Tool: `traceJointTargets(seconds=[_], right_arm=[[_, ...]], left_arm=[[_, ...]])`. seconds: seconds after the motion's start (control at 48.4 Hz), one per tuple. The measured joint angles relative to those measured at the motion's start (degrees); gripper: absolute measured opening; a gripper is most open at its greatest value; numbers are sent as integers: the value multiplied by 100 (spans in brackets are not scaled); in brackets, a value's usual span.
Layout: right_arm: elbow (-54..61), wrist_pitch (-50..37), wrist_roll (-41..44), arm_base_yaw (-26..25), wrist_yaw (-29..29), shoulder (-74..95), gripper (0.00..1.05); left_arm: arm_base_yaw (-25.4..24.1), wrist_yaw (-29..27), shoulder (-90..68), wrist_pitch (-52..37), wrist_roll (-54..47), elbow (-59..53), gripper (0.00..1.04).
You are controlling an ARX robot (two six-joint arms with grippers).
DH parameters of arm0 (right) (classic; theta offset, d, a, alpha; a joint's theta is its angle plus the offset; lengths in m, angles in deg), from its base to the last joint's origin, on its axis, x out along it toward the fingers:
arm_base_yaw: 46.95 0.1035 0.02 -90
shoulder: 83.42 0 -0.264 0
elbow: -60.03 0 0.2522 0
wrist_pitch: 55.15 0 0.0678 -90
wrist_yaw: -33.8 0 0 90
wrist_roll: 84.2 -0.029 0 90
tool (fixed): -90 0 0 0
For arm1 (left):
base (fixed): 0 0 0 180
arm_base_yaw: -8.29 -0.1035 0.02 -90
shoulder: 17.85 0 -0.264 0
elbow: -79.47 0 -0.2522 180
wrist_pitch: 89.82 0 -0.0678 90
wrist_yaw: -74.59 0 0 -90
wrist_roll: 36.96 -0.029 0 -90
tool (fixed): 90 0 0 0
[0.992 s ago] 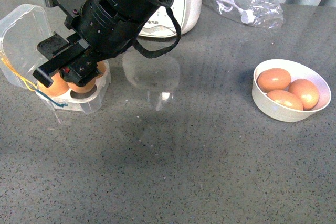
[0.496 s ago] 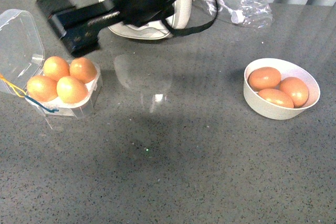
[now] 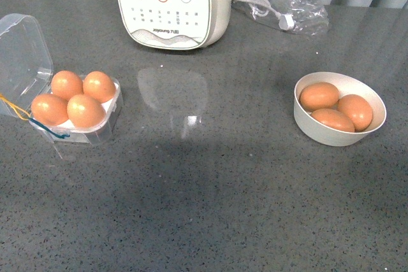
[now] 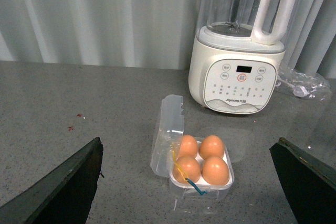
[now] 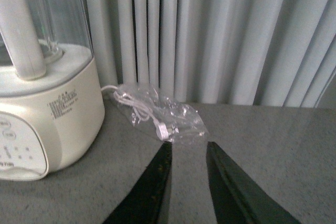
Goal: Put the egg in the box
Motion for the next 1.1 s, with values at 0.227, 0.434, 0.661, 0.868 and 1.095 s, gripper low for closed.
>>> traceJointTargets(seconds=[0.227,0.434,0.661,0.868,1.095], right_arm=[[1318,-232,-2,-658,-632,-964,3],[1823,151,-2,-992,-1001,-1882,3],[2297,1029,-2,-1381,-1370,-3230,3],[2487,1764,-2,-1849,-1930,-4153,3],[2586,2566,-4,-1993,-1963,-5086,3]], left_arm=[[0,-2,0,0,0,0,98],[0,-2,0,0,0,0,98],[0,-2,0,0,0,0,98],[0,-2,0,0,0,0,98],[0,-2,0,0,0,0,98]])
